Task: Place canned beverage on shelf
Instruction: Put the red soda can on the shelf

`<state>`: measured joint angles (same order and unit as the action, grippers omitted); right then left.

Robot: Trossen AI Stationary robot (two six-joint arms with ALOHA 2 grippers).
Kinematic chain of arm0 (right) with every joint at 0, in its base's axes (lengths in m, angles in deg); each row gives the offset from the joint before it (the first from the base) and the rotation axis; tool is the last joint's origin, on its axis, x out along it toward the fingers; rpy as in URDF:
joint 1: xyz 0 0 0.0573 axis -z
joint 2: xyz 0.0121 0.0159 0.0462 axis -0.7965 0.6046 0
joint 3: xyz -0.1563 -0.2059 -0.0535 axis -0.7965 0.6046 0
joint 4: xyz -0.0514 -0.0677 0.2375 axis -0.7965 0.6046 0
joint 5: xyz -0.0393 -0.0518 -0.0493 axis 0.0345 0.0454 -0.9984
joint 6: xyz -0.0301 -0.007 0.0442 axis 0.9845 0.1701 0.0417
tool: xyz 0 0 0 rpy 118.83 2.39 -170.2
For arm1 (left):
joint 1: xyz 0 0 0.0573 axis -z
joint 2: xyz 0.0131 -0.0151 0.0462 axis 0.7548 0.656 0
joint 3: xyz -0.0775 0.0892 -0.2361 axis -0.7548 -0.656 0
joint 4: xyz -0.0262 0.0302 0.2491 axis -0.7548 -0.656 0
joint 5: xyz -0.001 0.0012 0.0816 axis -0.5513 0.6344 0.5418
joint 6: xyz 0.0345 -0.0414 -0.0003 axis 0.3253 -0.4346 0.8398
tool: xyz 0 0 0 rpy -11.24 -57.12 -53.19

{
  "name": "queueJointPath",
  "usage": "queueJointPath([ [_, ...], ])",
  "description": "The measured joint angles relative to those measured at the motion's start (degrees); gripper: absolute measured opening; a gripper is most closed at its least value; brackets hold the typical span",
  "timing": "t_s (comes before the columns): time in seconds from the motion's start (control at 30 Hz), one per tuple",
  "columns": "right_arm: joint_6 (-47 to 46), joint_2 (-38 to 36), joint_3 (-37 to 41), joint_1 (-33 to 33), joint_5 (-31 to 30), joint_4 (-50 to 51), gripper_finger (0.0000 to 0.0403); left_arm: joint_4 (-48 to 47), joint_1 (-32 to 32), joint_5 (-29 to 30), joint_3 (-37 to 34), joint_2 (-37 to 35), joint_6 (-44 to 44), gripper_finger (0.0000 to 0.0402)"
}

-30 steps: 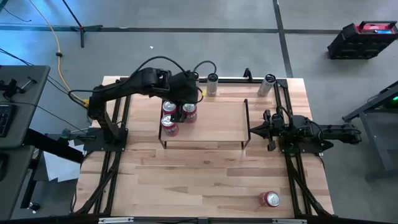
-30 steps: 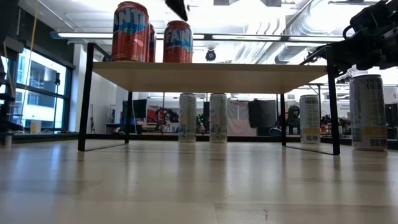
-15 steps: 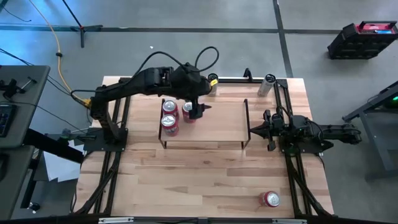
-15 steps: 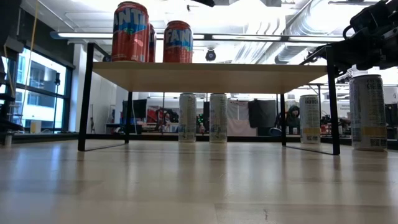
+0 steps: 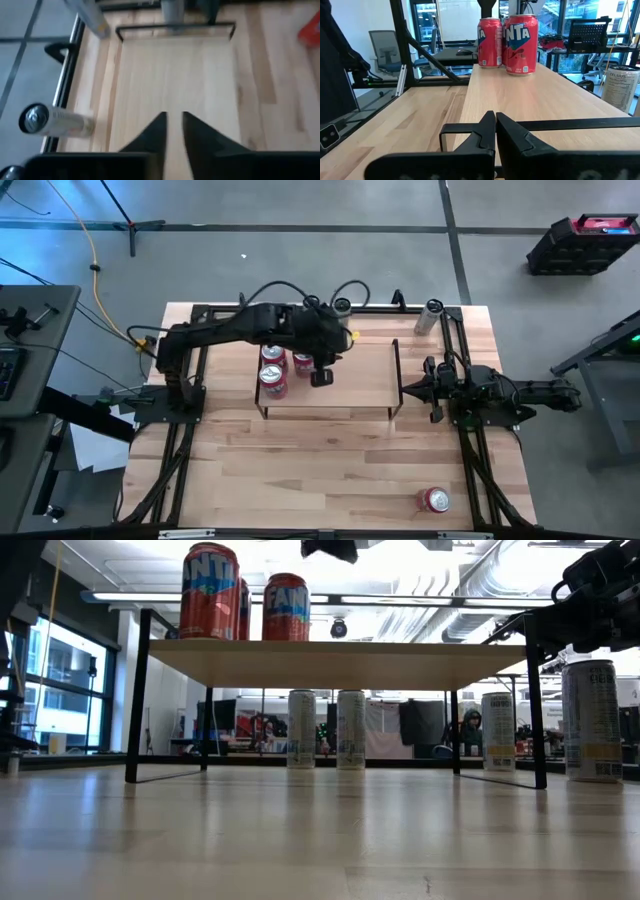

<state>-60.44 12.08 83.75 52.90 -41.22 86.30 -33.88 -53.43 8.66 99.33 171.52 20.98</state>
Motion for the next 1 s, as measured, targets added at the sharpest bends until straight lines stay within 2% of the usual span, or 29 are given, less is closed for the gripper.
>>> queueJointPath([
  [0.07, 0.0, 0.0, 0.0, 0.0, 0.0, 0.0, 0.0, -0.8, 0.0, 0.3, -0.1, 0.5, -0.1, 0.0009],
  [0.43, 0.0, 0.0, 0.0, 0.0, 0.0, 0.0, 0.0, -2.7, 0.0, 4.8, -0.6, 0.3, -1.5, 0.0004],
  [0.63, 0.0, 0.0, 0.0, 0.0, 0.0, 0.0, 0.0, -4.2, -0.4, 10.7, -0.6, 0.3, -1.7, 0.0001],
  [1.0, 0.0, 0.0, 0.0, 0.0, 0.0, 0.0, 0.0, -8.7, -0.6, 10.3, -0.6, 1.8, -1.7, 0.0],
])
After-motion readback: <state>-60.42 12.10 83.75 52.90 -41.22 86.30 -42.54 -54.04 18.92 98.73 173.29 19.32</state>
